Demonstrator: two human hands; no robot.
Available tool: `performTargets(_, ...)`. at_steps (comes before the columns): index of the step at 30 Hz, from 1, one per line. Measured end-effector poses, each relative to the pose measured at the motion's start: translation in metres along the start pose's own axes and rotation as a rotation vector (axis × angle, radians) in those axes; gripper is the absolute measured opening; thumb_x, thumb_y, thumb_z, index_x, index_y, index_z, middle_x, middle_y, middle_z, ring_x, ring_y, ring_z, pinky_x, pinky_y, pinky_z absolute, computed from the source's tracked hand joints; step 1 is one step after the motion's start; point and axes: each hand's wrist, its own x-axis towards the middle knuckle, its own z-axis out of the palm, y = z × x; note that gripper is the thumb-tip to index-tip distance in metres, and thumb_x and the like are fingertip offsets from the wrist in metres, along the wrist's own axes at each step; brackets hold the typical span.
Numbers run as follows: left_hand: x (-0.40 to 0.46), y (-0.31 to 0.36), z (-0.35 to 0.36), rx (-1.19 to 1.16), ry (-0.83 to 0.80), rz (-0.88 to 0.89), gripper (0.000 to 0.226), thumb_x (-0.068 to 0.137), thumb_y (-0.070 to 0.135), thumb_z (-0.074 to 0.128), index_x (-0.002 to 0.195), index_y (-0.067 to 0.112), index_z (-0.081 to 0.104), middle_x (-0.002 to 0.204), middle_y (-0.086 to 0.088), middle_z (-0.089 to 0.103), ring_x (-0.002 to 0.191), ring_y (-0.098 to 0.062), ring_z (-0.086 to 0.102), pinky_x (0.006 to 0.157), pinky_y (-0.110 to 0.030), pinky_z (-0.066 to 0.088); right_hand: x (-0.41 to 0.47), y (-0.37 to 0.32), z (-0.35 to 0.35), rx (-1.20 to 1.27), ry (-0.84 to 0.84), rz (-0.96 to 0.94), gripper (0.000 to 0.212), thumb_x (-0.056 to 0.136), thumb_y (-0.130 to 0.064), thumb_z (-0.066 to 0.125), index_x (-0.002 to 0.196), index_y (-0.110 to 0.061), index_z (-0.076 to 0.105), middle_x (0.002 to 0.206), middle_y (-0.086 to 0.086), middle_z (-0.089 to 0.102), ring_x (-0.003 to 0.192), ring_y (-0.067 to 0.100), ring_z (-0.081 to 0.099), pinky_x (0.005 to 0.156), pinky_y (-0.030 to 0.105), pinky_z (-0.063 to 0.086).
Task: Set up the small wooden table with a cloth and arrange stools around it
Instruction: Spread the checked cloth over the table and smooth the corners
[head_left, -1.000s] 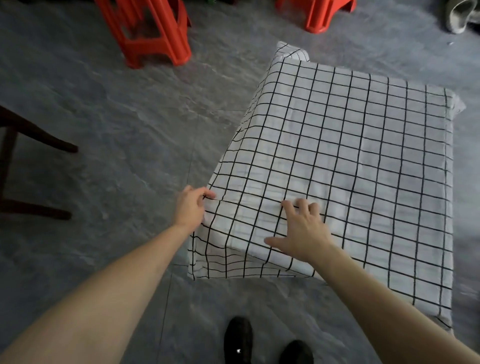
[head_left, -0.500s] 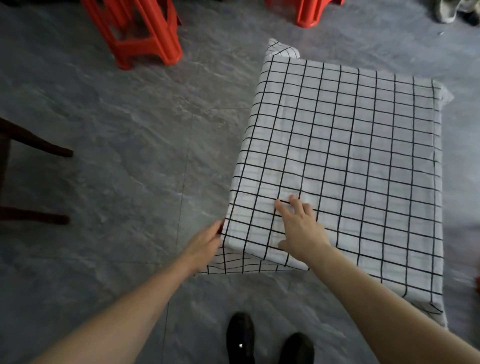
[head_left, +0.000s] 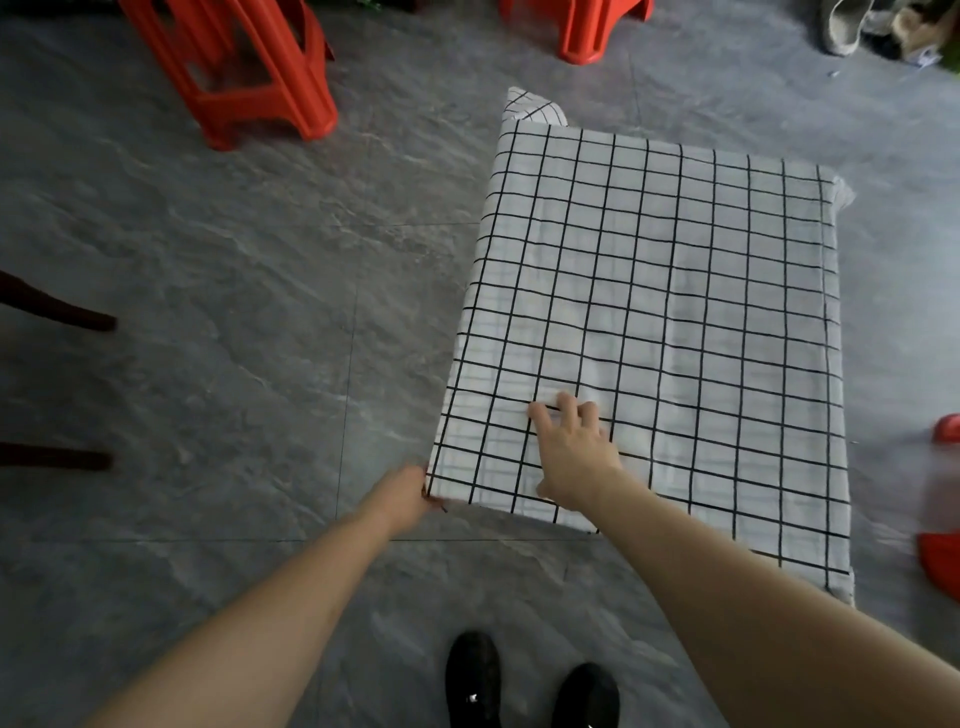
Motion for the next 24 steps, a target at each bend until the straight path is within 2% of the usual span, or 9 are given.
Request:
performTargets(1, 0.000, -0.004, -0.008, 0.195, -0.145, -0.008, 0.070, 0.077, 0.033, 0.077, 0.139, 0.014, 0.050, 0.141, -0.009, 0.051, 0.132, -0.029, 0.047, 0.105, -0.039, 0.043, 0.001, -0.001, 0.000, -0.008, -0.010, 0.003, 0.082, 0.079, -0.018, 0.074, 0.140, -0.024, 0.019, 0.143, 0.013, 0.015, 0.128, 0.036, 0.023, 0.096, 0.043, 0.045)
performTargets(2, -0.005, -0.004, -0.019, 0.374, -0.234, -0.030, 0.102, 0.073, 0.039, 0.080, 0.153, 0.013, 0.024, 0.157, -0.005, 0.026, 0.145, -0.031, 0.025, 0.115, -0.043, 0.030, 0.001, -0.001, -0.001, -0.013, -0.017, 0.005, 0.083, 0.079, -0.019, 0.074, 0.140, -0.024, 0.019, 0.143, 0.014, 0.015, 0.128, 0.037, 0.023, 0.097, 0.043, 0.044)
performTargets(3, -0.011, -0.001, -0.031, 0.494, -0.286, -0.057, 0.120, 0.071, 0.040, 0.081, 0.156, 0.012, 0.001, 0.162, -0.001, 0.002, 0.150, -0.031, 0.005, 0.120, -0.046, 0.018, 0.002, -0.001, -0.002, -0.019, -0.022, 0.006, 0.083, 0.079, -0.020, 0.075, 0.140, -0.024, 0.019, 0.142, 0.014, 0.015, 0.128, 0.037, 0.024, 0.097, 0.043, 0.044)
performTargets(5, -0.019, 0.004, -0.055, 0.532, -0.260, -0.066, 0.120, 0.079, 0.037, 0.075, 0.153, 0.011, -0.015, 0.161, -0.003, -0.021, 0.149, -0.029, -0.010, 0.122, -0.046, 0.007, 0.002, -0.002, -0.003, -0.029, -0.030, 0.009, 0.083, 0.078, -0.022, 0.076, 0.140, -0.024, 0.019, 0.142, 0.013, 0.017, 0.128, 0.036, 0.025, 0.098, 0.043, 0.044)
performTargets(9, -0.023, 0.031, -0.103, 0.471, 0.047, 0.041, 0.098, 0.087, 0.024, 0.062, 0.155, 0.021, -0.009, 0.160, 0.002, -0.022, 0.150, -0.028, 0.001, 0.119, -0.044, 0.016, 0.002, -0.005, -0.006, -0.032, -0.043, 0.020, 0.084, 0.079, -0.025, 0.075, 0.141, -0.022, 0.018, 0.145, 0.015, 0.013, 0.130, 0.037, 0.024, 0.101, 0.046, 0.041)
performTargets(12, -0.005, 0.064, -0.122, 0.612, 0.159, 0.277, 0.091, 0.089, 0.037, 0.062, 0.154, 0.031, -0.002, 0.160, 0.004, -0.019, 0.149, -0.027, 0.002, 0.118, -0.046, 0.016, 0.003, -0.007, -0.009, -0.028, -0.083, 0.028, 0.084, 0.082, -0.025, 0.072, 0.143, -0.022, 0.014, 0.149, 0.016, 0.008, 0.134, 0.039, 0.019, 0.104, 0.050, 0.038)
performTargets(17, 0.046, 0.140, -0.119, 0.695, 0.178, 0.586, 0.082, 0.091, 0.052, 0.056, 0.154, 0.038, 0.006, 0.161, 0.004, -0.019, 0.149, -0.021, -0.012, 0.122, -0.044, 0.004, 0.006, -0.010, -0.016, -0.031, -0.098, 0.027, 0.081, 0.082, -0.017, 0.067, 0.143, -0.020, 0.014, 0.150, 0.018, 0.008, 0.136, 0.040, 0.016, 0.104, 0.056, 0.036)
performTargets(21, 0.077, 0.165, -0.116, 0.763, 0.092, 0.500, 0.080, 0.092, 0.057, 0.047, 0.153, 0.042, -0.003, 0.161, 0.005, -0.022, 0.149, -0.017, -0.016, 0.122, -0.045, 0.002, 0.007, -0.007, -0.015, -0.006, -0.143, 0.020, 0.084, 0.084, -0.018, 0.066, 0.147, -0.019, 0.010, 0.153, 0.018, 0.003, 0.139, 0.041, 0.011, 0.106, 0.059, 0.031)
performTargets(24, 0.073, 0.168, -0.135, 0.832, 0.039, 0.465, 0.068, 0.098, 0.046, 0.041, 0.153, 0.043, 0.000, 0.162, 0.007, -0.018, 0.149, -0.013, -0.012, 0.121, -0.049, 0.006, 0.008, -0.003, -0.020, -0.001, -0.195, 0.007, 0.087, 0.083, -0.017, 0.068, 0.147, -0.019, 0.010, 0.154, 0.017, 0.001, 0.141, 0.041, 0.007, 0.107, 0.061, 0.029)
